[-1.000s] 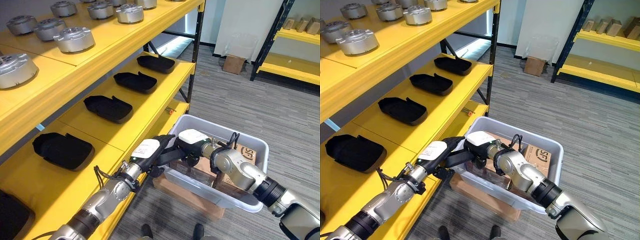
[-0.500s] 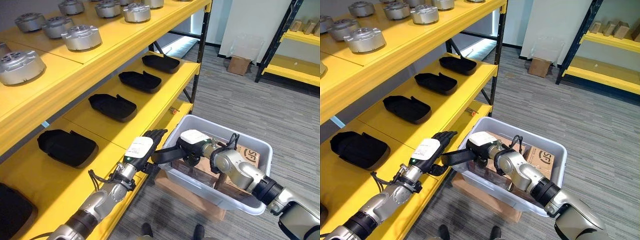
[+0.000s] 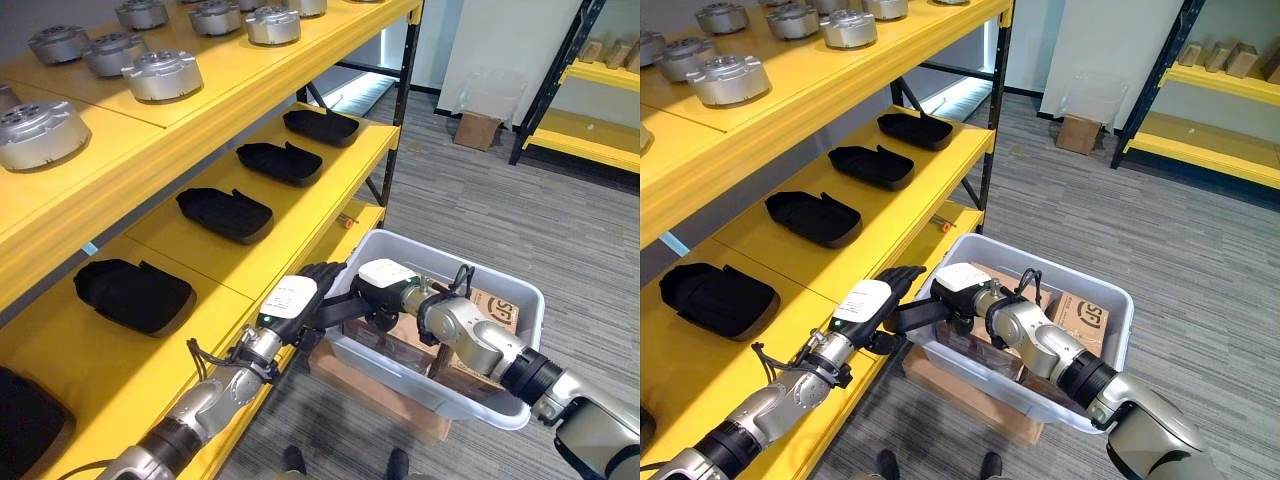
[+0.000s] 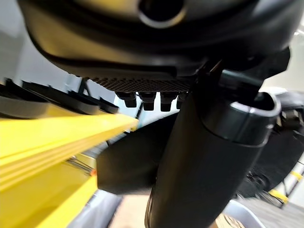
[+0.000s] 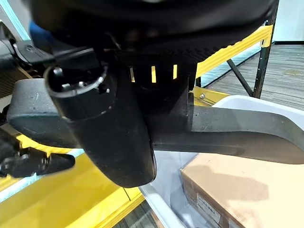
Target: Move parts from the plastic box to the shelf.
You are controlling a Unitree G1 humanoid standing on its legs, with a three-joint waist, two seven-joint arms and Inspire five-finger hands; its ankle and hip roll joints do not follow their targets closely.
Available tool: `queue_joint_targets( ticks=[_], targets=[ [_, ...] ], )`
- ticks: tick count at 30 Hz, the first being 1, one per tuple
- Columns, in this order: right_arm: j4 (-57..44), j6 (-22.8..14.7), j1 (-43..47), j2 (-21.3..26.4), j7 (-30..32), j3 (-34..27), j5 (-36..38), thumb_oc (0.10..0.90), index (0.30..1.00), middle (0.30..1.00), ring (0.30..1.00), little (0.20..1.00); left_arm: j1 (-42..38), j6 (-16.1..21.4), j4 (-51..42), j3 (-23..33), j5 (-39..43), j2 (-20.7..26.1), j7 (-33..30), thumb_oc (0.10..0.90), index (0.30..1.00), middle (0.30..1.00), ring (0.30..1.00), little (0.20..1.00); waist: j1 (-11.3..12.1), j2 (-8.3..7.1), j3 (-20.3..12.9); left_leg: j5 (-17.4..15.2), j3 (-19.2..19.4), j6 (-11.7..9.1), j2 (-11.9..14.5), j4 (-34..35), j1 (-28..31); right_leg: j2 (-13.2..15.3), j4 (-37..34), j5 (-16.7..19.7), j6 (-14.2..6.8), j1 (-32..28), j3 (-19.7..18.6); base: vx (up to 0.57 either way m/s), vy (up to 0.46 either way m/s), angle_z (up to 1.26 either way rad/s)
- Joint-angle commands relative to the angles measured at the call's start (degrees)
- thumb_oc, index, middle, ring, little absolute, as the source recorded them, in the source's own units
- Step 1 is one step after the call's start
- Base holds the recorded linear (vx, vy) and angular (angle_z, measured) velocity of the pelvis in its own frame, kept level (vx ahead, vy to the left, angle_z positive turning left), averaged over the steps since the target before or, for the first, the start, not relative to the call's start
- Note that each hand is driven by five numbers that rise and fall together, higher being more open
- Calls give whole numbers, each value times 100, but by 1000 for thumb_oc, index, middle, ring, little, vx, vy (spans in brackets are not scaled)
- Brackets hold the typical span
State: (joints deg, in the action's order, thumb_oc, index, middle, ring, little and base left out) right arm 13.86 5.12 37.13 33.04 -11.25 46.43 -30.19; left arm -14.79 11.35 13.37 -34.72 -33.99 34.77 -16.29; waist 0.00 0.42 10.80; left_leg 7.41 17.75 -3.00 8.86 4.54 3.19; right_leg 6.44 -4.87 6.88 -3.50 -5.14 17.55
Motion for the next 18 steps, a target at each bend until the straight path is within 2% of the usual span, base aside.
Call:
queue_joint_targets(
  ticks=[1,7,14,18],
  targets=[
    [-72,-182,1325,-313,473,-51,127,400,300,300,300,300,-915,165,-221,-237,306,41,-65,900,1000,1000,1000,1000,12,-251,-288,-578,-191,-246,255,46,435,376,283,-578,-445,-146,-437,0,0,0],
    [-131,-242,1294,-275,437,-89,108,400,300,300,300,300,-858,-108,-180,-293,408,-37,-34,900,1000,1000,1000,1000,-24,-237,-269,-569,-167,-251,265,46,448,374,314,-589,-447,-132,-453,0,0,0],
    [-159,-221,1305,-263,398,-65,84,400,300,300,300,300,-855,-84,-178,-258,263,-5,32,900,1000,1000,1000,1000,-44,-225,-253,-550,-141,-265,283,46,458,355,309,-585,-439,-124,-488,3,4,-1],
    [28,-248,1242,-438,273,-151,-108,400,300,300,300,300,-1107,-369,-707,303,439,92,969,900,1000,1000,1000,1000,-16,-149,-314,-506,-156,-294,281,46,497,382,332,-585,-464,-161,-450,51,34,-2]
  ],
)
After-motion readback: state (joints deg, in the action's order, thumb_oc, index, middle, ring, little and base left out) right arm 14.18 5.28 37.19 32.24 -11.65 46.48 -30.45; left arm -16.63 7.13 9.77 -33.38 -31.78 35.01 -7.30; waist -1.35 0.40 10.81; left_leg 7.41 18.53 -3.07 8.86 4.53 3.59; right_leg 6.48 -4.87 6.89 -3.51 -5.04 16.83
